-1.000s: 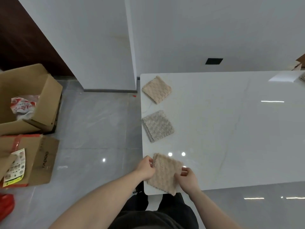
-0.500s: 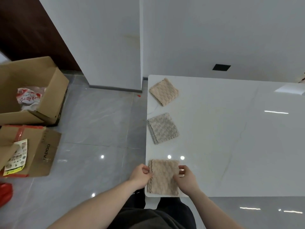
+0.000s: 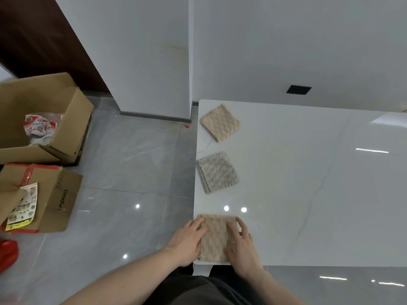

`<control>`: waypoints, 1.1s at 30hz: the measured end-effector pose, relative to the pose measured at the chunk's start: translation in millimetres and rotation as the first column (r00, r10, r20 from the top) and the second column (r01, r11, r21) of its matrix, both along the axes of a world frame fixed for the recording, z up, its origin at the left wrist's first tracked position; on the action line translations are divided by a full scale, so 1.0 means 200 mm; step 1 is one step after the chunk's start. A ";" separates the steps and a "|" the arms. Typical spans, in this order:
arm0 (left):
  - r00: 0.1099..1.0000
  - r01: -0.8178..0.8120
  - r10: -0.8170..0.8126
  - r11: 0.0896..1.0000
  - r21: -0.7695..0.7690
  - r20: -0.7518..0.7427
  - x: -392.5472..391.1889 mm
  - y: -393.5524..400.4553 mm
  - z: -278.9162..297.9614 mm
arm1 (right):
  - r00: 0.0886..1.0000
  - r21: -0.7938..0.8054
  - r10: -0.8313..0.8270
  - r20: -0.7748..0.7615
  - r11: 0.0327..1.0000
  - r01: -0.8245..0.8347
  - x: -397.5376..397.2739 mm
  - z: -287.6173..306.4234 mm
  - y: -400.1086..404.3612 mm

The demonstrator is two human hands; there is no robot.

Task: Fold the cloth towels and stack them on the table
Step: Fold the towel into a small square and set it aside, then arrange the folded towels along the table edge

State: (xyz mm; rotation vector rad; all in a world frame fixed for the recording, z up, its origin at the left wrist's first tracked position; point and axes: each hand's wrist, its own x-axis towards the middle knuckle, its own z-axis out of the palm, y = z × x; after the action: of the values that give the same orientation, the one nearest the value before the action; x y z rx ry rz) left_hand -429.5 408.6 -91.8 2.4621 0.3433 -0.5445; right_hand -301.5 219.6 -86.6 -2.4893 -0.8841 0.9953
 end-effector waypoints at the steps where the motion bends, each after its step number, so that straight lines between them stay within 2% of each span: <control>1: 1.000 0.023 -0.023 1.000 0.016 0.000 0.00 0.00 0.00 | 1.000 -0.026 0.014 -0.014 1.000 -0.014 0.00 0.00 0.00; 3: 0.999 0.042 -0.042 0.999 0.020 -0.009 0.01 0.01 0.01 | 0.997 -0.067 0.046 -0.057 0.997 -0.049 0.02 0.00 0.00; 5: 1.000 -0.010 0.010 1.000 -0.006 0.006 0.06 0.04 0.04 | 0.995 -0.056 0.024 -0.095 0.998 -0.030 0.05 0.02 0.00; 10: 0.956 -0.264 0.264 0.964 -0.019 0.129 0.41 0.25 0.14 | 0.969 0.077 -0.220 -0.116 0.970 0.229 0.25 0.07 0.11; 13: 0.925 -0.354 0.351 0.935 -0.001 0.144 0.67 0.42 0.20 | 0.830 0.004 -0.438 -0.345 0.884 0.468 0.44 0.09 0.26; 16: 0.919 -0.389 0.385 0.921 0.034 0.080 0.87 0.55 0.23 | 0.657 -0.122 -0.549 -0.517 0.807 0.578 0.60 0.08 0.41; 19: 0.918 -0.395 0.396 0.918 0.039 -0.022 0.98 0.63 0.21 | 0.519 -0.187 -0.614 -0.595 0.733 0.654 0.68 0.03 0.51; 21: 0.906 -0.407 0.406 0.913 0.023 -0.121 1.04 0.67 0.17 | 0.475 -0.207 -0.651 -0.592 0.692 0.691 0.72 -0.01 0.56; 24: 0.865 -0.460 0.449 0.888 0.004 -0.225 1.06 0.69 0.12 | 0.471 -0.203 -0.678 -0.565 0.667 0.716 0.77 -0.05 0.61; 28: 0.805 -0.565 0.538 0.824 -0.047 -0.251 1.05 0.66 0.07 | 0.467 -0.185 -0.702 -0.537 0.638 0.747 0.83 -0.09 0.66; 33: 0.677 -0.726 0.654 0.669 -0.160 -0.337 1.01 0.62 0.04 | 0.538 -0.091 -0.650 -0.537 0.678 0.729 0.88 -0.11 0.70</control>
State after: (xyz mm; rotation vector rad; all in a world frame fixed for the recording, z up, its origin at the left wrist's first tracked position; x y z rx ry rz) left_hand -227.8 532.2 -84.2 1.7731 1.1755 -0.5125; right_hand -125.6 360.6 -107.7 -1.9416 0.2298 1.1465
